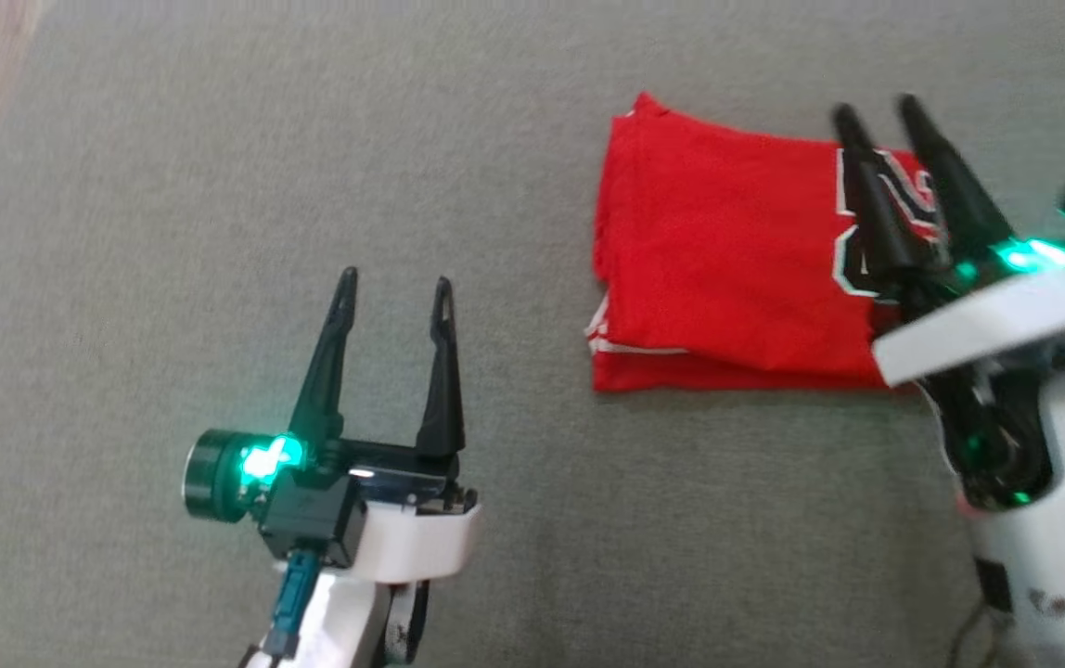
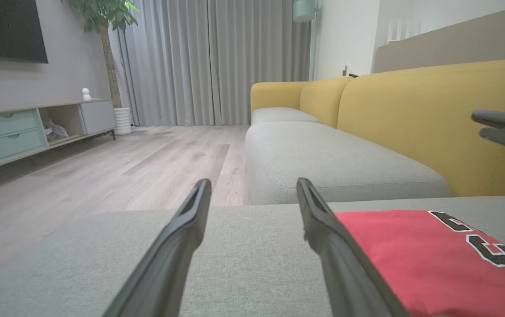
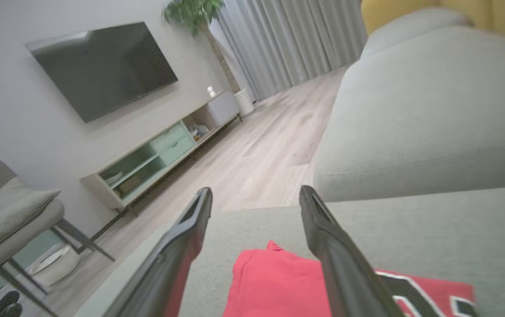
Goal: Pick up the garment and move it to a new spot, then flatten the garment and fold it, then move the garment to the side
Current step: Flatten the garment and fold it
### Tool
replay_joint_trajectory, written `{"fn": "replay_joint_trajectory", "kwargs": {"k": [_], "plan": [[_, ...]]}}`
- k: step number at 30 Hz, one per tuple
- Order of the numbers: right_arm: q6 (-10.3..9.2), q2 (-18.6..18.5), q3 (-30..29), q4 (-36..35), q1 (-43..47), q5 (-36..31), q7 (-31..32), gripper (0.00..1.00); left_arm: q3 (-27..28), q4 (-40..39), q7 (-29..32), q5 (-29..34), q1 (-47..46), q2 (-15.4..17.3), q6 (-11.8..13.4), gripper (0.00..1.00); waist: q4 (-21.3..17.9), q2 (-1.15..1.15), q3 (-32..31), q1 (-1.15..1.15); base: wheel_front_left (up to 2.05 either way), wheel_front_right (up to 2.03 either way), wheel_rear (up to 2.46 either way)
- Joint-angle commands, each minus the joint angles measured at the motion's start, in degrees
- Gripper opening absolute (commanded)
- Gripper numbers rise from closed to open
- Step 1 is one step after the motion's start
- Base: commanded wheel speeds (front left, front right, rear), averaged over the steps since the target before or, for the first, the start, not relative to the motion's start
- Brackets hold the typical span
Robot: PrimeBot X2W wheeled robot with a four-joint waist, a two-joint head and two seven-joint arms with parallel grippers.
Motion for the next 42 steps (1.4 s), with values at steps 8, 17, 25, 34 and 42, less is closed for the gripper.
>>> {"fn": "replay_joint_trajectory", "kwargs": {"k": [8,17,25,34,42], "plan": [[-0.04,-5.3,0.1,5.6,9.6,-7.5,-18.4,1.0,5.2,0.9,-0.3,-0.6,4.0,-0.1,-2.8,1.0,-3.8,0.0,-8.5,0.0,0.0,0.0,0.0],[-0.04,1.3,-3.4,12.5,19.8,-21.1,-23.4,1.0,8.8,4.5,-0.3,0.4,10.4,0.0,-6.0,1.0,-4.7,0.0,-16.0,0.0,0.0,0.0,0.0],[-0.04,4.7,-4.9,11.5,24.2,-24.6,-23.5,1.0,11.1,6.6,-0.3,1.1,13.3,0.0,-8.1,1.0,-5.4,0.0,-17.8,0.0,0.0,0.0,0.0],[-0.04,5.7,-5.8,11.7,25.6,-26.2,-23.5,1.0,12.1,7.9,-0.3,1.5,14.3,-0.1,-8.6,1.0,-5.5,0.0,-19.3,0.0,0.0,0.0,0.0],[-0.04,6.2,-4.9,12.4,25.7,-26.4,-23.5,1.0,12.1,7.9,-0.3,1.6,14.7,-0.1,-8.2,1.0,-5.5,0.0,-19.4,0.0,0.0,0.0,0.0]]}}
